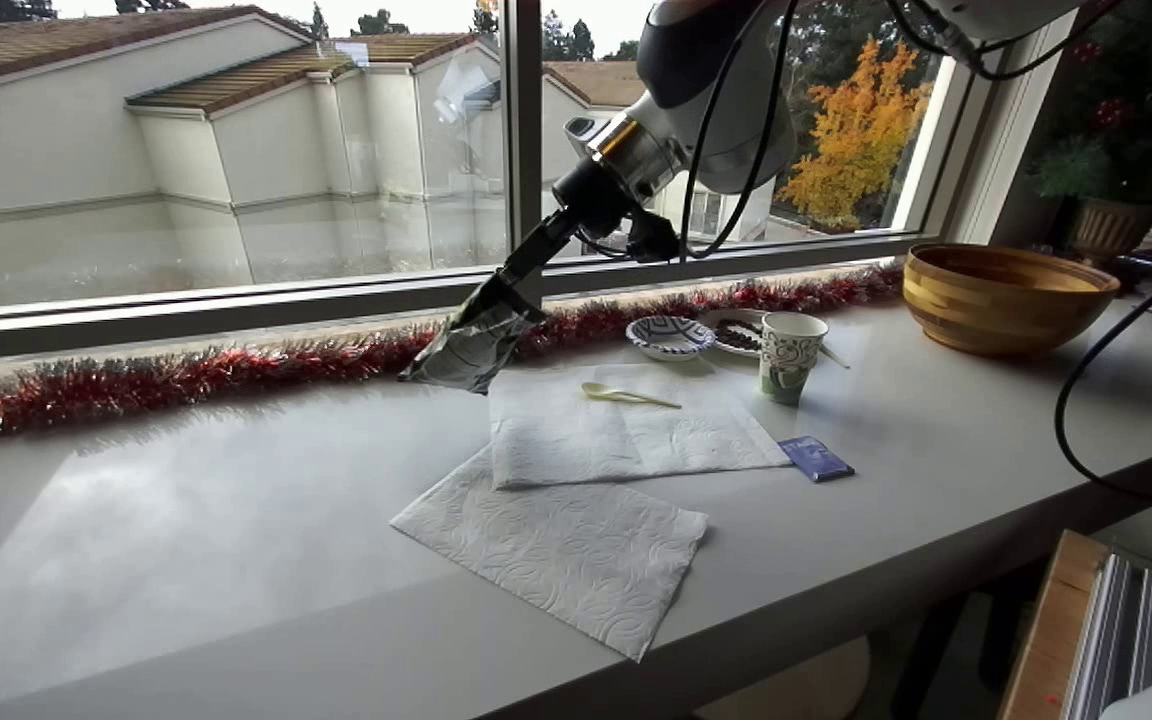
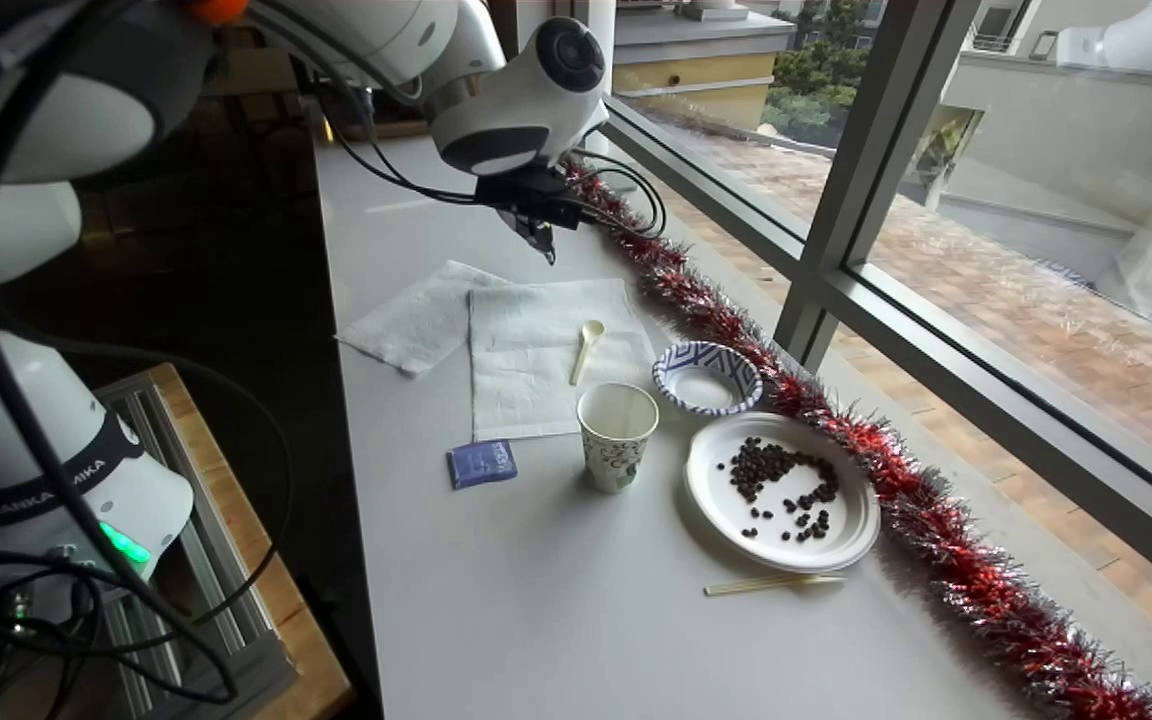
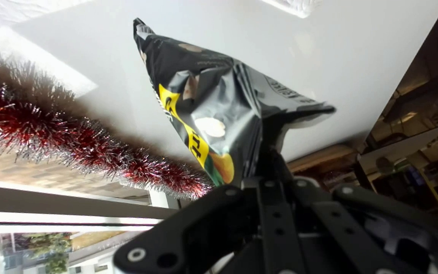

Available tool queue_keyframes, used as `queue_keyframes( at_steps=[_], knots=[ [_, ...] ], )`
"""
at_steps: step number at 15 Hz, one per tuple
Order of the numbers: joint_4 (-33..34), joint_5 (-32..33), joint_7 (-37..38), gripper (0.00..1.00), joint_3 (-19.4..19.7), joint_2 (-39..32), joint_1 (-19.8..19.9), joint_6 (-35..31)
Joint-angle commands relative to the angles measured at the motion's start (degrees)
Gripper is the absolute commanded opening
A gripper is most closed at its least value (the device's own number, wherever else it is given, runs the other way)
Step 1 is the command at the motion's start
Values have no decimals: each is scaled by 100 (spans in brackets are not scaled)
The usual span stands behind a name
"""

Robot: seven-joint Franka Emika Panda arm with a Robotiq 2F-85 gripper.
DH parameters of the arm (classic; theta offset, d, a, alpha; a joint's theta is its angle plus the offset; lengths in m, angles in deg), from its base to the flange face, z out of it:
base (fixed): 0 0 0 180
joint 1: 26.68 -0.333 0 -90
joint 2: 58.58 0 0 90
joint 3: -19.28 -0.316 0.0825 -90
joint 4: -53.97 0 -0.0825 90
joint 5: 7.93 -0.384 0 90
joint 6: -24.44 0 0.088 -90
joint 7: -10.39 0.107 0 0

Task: Pick up the black packet then set it back down on the counter.

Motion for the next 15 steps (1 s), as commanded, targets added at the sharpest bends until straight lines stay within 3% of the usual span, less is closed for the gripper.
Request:
queue_keyframes(
  at_steps=[1,9,15],
  knots=[
    [9,63,45,2,16,2,-17,-7],
    [108,557,43,0,115,842,-109,185],
    [416,897,-139,0,513,1647,-487,477]
  ],
)
